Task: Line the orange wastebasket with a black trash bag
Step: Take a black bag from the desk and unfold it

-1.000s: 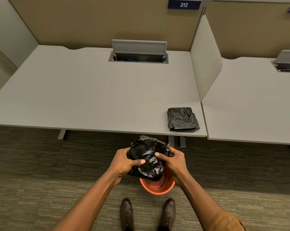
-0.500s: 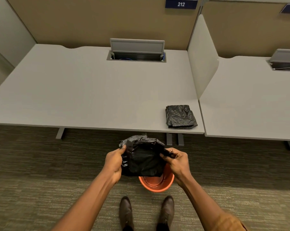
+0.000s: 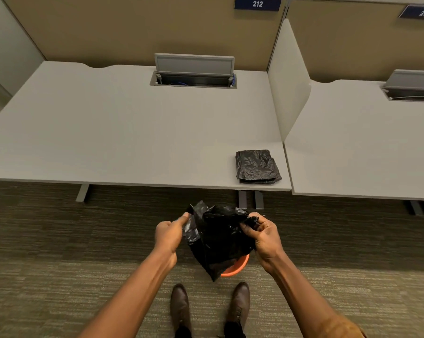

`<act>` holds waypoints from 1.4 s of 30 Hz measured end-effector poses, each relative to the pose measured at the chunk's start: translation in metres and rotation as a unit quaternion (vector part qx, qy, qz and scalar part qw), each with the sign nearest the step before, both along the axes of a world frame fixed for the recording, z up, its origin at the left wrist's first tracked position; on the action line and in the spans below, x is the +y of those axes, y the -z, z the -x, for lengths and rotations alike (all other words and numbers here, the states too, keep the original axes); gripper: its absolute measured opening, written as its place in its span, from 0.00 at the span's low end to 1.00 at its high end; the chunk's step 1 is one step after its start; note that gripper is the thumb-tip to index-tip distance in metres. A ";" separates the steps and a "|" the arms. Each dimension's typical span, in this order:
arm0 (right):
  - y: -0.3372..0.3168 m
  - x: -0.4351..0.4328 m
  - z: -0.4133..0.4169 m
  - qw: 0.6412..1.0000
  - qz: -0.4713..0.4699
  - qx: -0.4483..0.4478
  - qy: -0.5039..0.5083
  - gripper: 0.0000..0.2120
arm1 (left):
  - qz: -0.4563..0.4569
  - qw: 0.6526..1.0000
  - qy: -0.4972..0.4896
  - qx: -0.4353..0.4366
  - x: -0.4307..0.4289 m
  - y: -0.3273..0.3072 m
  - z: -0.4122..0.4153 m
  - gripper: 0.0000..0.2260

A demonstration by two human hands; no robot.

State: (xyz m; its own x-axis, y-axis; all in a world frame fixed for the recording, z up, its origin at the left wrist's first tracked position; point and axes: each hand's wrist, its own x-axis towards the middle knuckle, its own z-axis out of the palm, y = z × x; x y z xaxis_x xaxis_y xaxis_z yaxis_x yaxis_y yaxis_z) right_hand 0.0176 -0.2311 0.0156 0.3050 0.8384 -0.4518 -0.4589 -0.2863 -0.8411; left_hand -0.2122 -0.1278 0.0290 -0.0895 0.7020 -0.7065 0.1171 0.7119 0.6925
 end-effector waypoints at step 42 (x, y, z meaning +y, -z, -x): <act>0.011 -0.021 -0.012 0.986 -0.027 -0.138 -0.092 0.10 | -0.098 0.992 -0.081 0.018 -0.001 -0.019 -0.015 0.02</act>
State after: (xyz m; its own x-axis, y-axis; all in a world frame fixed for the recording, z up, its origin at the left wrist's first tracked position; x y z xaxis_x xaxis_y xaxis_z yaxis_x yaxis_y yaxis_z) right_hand 0.0298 -0.2525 0.0044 0.2502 0.9118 -0.3255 -0.1554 -0.2940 -0.9431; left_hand -0.1972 -0.1289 0.0480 -0.2350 0.8003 -0.5517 0.0403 0.5751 0.8171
